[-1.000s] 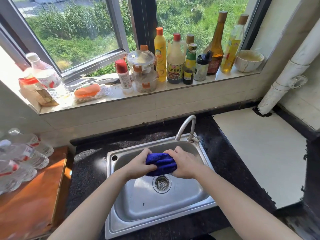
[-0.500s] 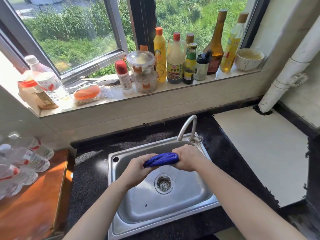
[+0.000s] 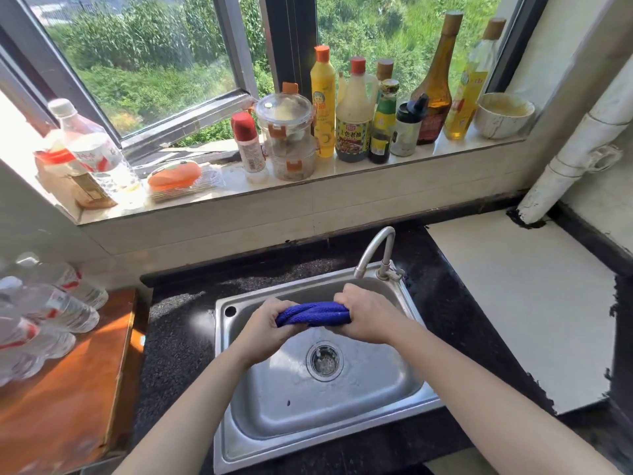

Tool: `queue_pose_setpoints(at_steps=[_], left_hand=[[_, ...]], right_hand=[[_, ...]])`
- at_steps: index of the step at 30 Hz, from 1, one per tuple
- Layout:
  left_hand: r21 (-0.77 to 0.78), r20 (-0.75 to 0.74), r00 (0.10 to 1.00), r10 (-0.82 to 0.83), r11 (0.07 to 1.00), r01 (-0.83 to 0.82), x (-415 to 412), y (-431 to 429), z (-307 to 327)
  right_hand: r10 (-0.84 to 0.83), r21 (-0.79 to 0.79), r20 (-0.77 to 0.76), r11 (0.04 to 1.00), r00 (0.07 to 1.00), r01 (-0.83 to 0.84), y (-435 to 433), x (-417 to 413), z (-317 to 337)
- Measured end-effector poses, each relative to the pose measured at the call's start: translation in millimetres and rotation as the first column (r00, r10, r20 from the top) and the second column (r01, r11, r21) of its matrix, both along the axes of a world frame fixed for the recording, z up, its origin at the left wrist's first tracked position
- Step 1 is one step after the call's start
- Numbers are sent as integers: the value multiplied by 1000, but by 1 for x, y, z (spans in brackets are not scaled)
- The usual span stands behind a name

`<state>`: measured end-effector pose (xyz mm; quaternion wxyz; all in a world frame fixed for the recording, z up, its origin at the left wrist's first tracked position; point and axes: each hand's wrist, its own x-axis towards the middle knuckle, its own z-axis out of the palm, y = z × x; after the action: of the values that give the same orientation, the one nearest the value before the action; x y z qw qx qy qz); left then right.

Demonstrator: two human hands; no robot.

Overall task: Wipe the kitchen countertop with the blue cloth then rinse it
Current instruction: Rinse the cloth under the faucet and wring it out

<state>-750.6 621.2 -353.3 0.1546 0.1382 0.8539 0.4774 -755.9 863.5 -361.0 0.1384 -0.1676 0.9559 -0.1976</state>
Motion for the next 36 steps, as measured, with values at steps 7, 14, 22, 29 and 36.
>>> queue_pose_setpoints(at_steps=[7, 14, 22, 29, 36], left_hand=[[178, 303, 953, 29, 980, -86, 6, 1, 13], [206, 222, 967, 127, 963, -174, 6, 4, 11], [131, -40, 973, 228, 967, -221, 9, 9, -3], [101, -30, 962, 272, 958, -268, 6, 12, -6], [144, -57, 952, 302, 946, -292, 1, 13, 7]], right_hand=[[-80, -346, 194, 927, 978, 145, 0, 15, -3], [-45, -183, 66, 982, 997, 56, -3, 18, -1], [27, 5, -157, 1000, 987, -27, -16, 16, -3], [72, 120, -159, 991, 985, -53, -28, 8, 3], [24, -15, -206, 1000, 978, -28, -24, 2, 2]])
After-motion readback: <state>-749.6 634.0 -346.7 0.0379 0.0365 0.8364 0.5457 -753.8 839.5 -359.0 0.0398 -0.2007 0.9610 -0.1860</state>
